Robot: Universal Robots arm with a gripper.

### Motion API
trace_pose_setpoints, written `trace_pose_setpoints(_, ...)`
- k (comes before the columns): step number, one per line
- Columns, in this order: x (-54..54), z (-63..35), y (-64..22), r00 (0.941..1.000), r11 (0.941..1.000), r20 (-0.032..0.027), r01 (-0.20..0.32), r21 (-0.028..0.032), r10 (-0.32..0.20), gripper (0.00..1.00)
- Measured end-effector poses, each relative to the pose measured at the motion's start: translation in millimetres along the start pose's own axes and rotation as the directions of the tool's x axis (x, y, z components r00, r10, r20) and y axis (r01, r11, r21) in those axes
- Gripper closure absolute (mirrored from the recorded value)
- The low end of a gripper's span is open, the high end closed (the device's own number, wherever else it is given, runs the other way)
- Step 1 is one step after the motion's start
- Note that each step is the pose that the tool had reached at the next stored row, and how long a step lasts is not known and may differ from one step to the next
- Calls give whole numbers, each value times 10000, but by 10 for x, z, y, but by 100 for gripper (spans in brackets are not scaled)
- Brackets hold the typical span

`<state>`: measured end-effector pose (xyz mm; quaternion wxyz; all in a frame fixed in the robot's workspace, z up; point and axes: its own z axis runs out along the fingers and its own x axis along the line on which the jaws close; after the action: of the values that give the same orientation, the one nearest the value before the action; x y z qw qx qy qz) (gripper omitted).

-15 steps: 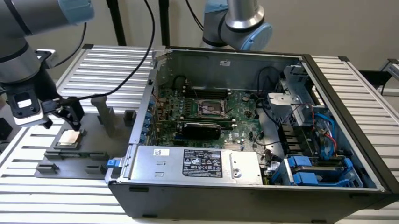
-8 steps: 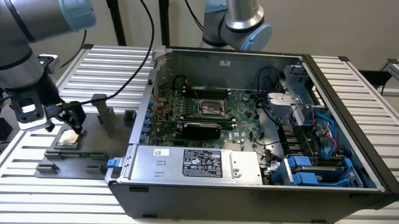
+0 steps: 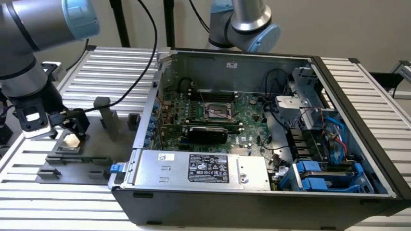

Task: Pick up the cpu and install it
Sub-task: 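Pick up the cpu and move it towards the insertion slot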

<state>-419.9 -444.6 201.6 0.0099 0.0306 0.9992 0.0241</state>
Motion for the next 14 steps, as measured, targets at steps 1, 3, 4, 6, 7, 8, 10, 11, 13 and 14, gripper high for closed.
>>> trace_pose_setpoints(1, 1, 18, 4, 10000, 10000, 0, 4, 0, -4, 23)
trace_pose_setpoints(3, 2, 55, 15, 10000, 10000, 0, 11, 0, -11, 23)
trace_pose_setpoints(4, 3, 74, 20, 10000, 10000, 0, 15, 0, -15, 23)
trace_pose_setpoints(6, 8, 110, 28, 10000, 10000, 0, 19, 0, -19, 23)
trace_pose_setpoints(7, 10, 129, 29, 10000, 10000, -1, 21, 0, -21, 23)
trace_pose_setpoints(8, 12, 145, 30, 10000, 10000, -1, 23, 0, -23, 23)
trace_pose_setpoints(10, 15, 172, 35, 10000, 10000, 0, 21, 0, -21, 23)
trace_pose_setpoints(11, 15, 178, 36, 10000, 10000, -1, 23, 1, -23, 23)
trace_pose_setpoints(13, 16, 180, 38, 10000, 10000, -5, 24, 7, -24, 23)
trace_pose_setpoints(14, 17, 180, 38, 10000, 10000, -7, 23, 9, -23, 23)
